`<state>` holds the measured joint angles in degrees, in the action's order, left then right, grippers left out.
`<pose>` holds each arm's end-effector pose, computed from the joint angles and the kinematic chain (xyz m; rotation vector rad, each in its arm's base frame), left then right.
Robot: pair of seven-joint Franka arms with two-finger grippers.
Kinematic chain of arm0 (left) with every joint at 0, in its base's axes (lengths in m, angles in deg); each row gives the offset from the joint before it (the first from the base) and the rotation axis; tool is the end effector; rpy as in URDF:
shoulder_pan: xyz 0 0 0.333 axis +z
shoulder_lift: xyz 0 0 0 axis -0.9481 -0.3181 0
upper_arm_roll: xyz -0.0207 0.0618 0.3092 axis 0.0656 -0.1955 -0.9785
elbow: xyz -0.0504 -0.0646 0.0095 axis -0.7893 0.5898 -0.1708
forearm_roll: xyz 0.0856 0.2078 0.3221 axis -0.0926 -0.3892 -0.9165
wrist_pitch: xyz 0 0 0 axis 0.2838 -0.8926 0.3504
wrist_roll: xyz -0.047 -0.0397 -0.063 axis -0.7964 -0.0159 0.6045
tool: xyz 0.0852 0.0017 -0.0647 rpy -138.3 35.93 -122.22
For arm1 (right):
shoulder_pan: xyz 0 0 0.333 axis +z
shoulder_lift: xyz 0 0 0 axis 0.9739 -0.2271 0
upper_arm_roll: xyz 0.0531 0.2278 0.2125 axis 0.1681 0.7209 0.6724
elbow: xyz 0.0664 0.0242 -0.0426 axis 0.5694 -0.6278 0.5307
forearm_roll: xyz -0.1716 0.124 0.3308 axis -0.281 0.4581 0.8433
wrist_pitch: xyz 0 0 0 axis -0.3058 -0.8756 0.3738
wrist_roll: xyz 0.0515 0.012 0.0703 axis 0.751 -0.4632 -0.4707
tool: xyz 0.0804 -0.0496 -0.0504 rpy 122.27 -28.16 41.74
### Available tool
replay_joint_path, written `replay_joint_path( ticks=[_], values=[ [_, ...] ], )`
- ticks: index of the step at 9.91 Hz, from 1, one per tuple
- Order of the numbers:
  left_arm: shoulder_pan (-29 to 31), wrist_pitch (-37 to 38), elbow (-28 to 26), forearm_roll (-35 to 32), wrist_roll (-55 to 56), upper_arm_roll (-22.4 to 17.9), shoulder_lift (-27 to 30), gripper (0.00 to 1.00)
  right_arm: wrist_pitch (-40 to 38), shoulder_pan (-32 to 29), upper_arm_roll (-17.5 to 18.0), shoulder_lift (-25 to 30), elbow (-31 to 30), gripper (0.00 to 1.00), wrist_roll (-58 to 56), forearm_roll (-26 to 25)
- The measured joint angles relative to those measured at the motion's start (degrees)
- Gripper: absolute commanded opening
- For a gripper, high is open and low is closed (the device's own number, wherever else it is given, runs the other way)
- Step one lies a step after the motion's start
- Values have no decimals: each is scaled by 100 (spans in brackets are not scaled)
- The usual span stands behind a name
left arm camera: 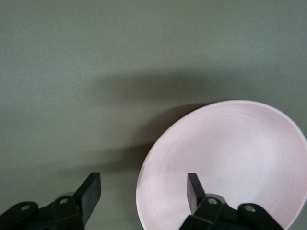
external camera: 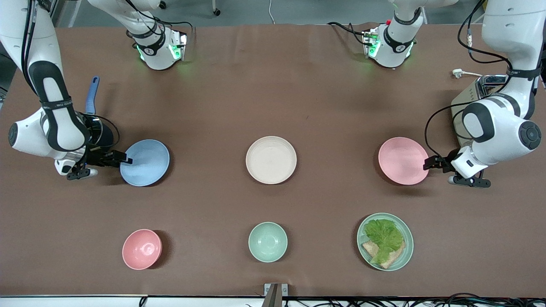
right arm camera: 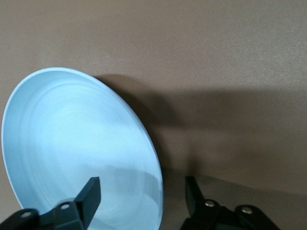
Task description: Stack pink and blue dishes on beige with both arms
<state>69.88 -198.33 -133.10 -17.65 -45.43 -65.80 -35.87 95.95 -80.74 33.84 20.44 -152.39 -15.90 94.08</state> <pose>0.5765 0.0806 0.2234 2.9780 -0.1943 -0.0538 0.5330 -0.1385 0.1732 -2.7105 -0.0755 0.0391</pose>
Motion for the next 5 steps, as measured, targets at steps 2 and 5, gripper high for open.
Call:
replay_joint_path(
  ticks=[2,5],
  values=[
    [4,-341,-257,130,-152,1,-81,59,0,-1,-2,-33,0,32,-13,13],
    [-8,-553,-447,132,-193,3,-135,13,10,-16,-21,-43,4,0,-18,28]
  ],
)
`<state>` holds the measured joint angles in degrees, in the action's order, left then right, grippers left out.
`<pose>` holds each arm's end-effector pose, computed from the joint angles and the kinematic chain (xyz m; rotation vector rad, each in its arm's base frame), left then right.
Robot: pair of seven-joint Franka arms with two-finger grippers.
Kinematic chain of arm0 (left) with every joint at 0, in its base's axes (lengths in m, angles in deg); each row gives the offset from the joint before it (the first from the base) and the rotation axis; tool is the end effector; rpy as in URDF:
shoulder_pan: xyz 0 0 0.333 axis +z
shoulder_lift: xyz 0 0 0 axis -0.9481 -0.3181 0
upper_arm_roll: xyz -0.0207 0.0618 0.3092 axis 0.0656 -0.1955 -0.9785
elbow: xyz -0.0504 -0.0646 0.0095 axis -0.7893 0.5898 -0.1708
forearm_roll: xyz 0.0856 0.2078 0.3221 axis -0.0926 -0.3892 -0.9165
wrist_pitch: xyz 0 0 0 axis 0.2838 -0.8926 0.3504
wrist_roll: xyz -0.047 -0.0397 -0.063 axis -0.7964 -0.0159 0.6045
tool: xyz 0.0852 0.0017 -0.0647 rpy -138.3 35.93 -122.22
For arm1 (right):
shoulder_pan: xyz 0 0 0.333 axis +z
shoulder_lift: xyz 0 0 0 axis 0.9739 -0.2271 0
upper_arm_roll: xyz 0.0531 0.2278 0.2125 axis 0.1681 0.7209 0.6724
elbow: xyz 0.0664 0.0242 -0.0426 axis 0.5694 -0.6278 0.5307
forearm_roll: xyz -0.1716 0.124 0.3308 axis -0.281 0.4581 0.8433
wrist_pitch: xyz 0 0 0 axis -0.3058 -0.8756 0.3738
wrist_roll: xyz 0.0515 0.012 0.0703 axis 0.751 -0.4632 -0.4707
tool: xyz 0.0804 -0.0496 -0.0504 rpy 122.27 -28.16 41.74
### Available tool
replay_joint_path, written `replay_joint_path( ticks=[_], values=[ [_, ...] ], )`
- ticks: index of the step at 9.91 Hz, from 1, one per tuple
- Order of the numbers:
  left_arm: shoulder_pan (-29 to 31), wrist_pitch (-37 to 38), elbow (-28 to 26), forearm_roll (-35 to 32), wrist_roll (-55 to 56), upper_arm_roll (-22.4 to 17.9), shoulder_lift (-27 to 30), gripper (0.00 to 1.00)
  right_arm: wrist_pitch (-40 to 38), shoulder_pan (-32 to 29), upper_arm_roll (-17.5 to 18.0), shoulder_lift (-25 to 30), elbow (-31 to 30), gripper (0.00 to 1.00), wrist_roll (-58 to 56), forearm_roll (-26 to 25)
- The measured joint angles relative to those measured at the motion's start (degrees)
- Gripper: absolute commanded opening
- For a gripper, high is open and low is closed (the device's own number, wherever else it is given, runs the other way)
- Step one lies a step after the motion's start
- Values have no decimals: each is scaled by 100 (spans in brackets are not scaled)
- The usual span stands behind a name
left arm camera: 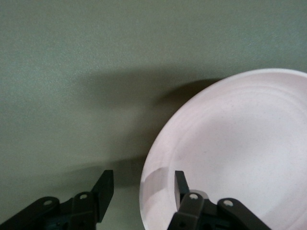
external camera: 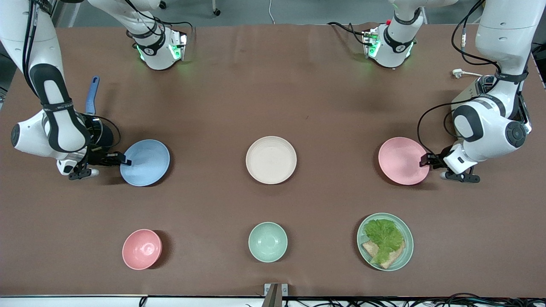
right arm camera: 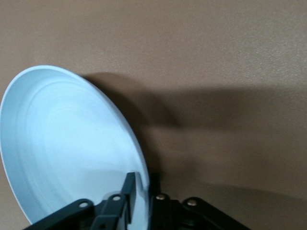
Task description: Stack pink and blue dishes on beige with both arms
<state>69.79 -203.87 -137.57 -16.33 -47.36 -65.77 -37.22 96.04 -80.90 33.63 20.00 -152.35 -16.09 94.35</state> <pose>0.5539 0.0828 0.1890 2.9907 -0.1935 -0.0616 0.5313 -0.1421 0.1695 -2.7105 -0.0644 0.0419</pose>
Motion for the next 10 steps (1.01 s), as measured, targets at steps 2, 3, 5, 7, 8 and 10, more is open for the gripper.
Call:
replay_joint_path(
  ticks=[2,3,5,7,8,10],
  values=[
    [-19,-60,-24,26,-29,2,0,6,-99,0,-7,23,91,1,43,35],
    [-34,-71,-21,31,-34,5,5,3,-167,7,-9,28,194,1,179,35],
    [-42,-27,-21,44,-91,30,115,1,-632,56,-20,121,664,1,910,-195],
    [-71,226,38,59,-98,79,301,0,-1507,180,-4,460,1367,1,2497,-1121],
    [-99,680,210,76,-54,98,435,0,-2020,274,2,628,1718,1,3079,-1314],
    [-121,1829,878,81,96,273,660,0,-2817,448,36,757,2340,0,3967,-1387]
  ],
)
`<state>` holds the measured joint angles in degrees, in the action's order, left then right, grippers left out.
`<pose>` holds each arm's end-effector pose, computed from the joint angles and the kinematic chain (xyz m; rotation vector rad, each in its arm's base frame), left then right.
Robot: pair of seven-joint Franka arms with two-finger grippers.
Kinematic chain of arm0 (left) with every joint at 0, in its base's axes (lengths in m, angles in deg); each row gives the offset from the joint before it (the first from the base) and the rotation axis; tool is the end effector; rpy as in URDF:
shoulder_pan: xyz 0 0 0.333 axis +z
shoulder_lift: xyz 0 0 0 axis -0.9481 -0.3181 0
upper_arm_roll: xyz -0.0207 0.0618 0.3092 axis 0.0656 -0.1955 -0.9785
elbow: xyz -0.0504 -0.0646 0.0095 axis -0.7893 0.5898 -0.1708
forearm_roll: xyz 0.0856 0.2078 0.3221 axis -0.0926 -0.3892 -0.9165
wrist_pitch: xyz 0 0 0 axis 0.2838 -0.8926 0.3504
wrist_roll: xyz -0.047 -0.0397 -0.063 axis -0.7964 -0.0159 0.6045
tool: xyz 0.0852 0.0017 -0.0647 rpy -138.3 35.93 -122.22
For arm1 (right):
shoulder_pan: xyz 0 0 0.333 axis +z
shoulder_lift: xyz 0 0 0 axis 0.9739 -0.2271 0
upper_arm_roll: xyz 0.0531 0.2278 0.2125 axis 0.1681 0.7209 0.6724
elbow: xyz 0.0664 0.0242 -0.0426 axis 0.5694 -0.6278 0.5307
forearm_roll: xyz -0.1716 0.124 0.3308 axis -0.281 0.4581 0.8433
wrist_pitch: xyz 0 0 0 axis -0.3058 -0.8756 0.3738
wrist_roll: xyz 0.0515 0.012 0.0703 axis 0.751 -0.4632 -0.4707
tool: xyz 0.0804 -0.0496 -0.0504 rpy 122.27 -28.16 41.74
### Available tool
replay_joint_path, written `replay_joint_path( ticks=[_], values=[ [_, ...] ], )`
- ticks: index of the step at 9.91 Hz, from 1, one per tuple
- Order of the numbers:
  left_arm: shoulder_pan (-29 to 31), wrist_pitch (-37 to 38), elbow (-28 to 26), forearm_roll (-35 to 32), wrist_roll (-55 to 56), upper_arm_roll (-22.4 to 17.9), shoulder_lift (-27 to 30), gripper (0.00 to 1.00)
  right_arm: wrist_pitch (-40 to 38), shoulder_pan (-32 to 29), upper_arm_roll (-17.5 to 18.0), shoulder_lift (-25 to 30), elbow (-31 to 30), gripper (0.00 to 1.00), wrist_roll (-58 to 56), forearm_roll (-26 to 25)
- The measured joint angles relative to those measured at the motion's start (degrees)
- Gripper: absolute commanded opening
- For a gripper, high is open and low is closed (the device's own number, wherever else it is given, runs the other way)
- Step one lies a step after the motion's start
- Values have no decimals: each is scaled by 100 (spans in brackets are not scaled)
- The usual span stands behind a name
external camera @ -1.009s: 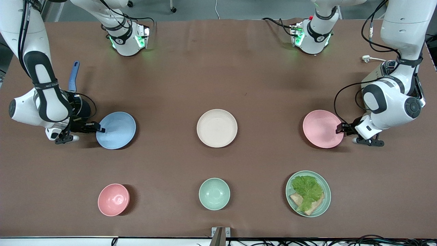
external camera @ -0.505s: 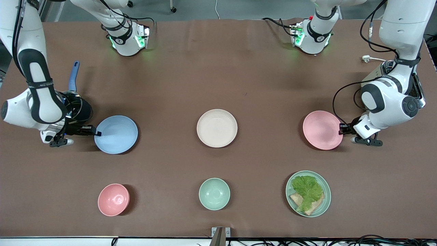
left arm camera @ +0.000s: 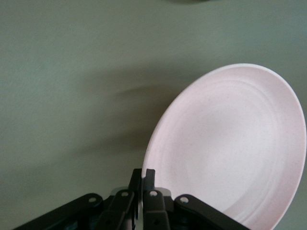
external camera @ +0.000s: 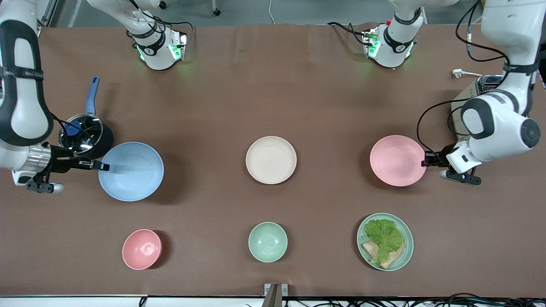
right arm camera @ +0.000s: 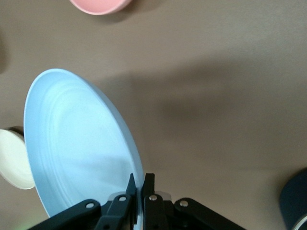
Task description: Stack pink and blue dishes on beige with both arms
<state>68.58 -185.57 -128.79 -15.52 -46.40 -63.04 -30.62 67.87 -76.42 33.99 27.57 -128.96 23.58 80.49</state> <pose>0.5895 0.0280 0.2894 2.8497 -0.3296 -0.1003 0.6236 -0.0765 0.3811 -2.7341 0.2616 0.2426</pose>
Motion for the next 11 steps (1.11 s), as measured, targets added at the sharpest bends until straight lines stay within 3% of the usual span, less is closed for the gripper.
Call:
replay_joint_path(
  ticks=[4,8,11],
  values=[
    [-67,250,337,285,821,1160,-83,0,-252,159,870,2,456,0,1757,-109],
    [-188,-585,332,366,2688,2328,-528,0,27,200,1538,-2,466,0,2632,-148],
    [-579,-1357,324,367,3568,2499,-850,0,239,227,1822,-26,456,1,2900,-154]
  ],
)
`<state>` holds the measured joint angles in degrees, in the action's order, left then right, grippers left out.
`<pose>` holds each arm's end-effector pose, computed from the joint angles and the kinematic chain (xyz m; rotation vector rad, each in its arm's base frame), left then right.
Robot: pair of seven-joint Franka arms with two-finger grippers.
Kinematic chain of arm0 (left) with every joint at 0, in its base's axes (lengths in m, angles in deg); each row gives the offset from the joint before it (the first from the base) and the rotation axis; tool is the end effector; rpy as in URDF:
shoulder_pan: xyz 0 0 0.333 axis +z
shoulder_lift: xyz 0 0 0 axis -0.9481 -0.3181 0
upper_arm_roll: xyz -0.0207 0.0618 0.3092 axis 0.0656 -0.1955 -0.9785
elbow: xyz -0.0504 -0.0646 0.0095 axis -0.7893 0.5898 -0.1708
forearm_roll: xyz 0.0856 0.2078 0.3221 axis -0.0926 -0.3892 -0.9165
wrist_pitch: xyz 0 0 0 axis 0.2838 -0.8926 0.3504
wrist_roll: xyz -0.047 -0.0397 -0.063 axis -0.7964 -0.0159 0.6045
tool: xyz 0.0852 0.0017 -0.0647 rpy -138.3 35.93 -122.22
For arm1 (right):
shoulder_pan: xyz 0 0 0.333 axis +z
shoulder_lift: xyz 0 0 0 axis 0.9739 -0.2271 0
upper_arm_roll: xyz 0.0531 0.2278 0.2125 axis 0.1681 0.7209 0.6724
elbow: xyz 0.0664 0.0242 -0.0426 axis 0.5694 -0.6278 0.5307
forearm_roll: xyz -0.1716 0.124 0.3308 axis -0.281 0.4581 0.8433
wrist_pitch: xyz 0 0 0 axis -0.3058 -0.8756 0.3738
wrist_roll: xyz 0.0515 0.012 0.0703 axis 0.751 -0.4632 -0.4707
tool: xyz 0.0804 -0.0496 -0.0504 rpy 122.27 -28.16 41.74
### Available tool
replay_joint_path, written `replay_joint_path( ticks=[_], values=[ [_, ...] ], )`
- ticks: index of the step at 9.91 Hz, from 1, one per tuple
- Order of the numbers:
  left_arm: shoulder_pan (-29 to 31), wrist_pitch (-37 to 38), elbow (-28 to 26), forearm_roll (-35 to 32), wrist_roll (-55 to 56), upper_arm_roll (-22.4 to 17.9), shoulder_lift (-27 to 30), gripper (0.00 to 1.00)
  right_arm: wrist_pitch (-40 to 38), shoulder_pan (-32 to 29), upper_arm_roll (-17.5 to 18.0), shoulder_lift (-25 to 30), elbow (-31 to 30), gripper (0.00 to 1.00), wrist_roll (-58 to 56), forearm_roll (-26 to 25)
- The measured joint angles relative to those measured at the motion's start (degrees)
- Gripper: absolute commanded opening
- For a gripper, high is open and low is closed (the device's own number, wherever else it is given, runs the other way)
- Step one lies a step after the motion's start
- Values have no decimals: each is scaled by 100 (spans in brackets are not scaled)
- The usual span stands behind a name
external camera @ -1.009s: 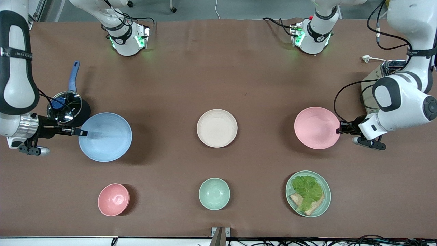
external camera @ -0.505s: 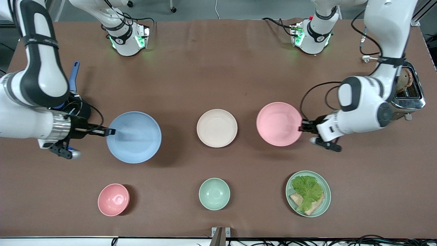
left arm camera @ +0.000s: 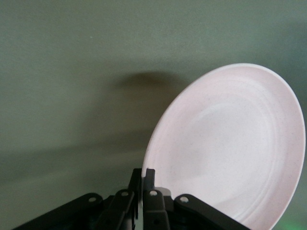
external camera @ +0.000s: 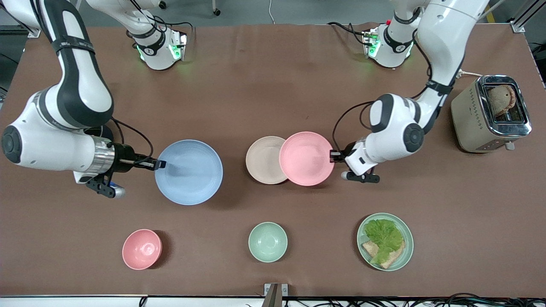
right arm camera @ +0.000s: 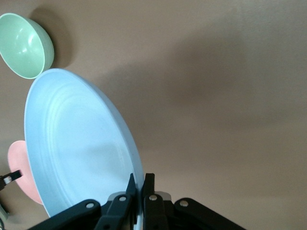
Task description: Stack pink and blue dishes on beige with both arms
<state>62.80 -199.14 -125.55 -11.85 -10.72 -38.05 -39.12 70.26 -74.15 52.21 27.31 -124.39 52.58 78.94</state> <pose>0.5626 -0.2739 0.2525 2.7312 -0.0223 -0.1685 0.6363 0.1275 0.4166 -2.6975 0.4532 0.3336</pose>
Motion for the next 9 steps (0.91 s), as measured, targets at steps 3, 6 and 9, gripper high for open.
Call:
replay_joint_path(
  ticks=[3,6,9],
  values=[
    [-217,-809,-5,0,606,218,-333,0,314,44,227,-34,-123,1,138,-1],
    [-609,-1423,-3,0,1288,343,-562,2,568,73,425,-59,-286,1,283,-3],
    [-699,-1428,-21,0,1574,474,-584,4,630,80,431,-65,-413,1,286,-3]
  ],
)
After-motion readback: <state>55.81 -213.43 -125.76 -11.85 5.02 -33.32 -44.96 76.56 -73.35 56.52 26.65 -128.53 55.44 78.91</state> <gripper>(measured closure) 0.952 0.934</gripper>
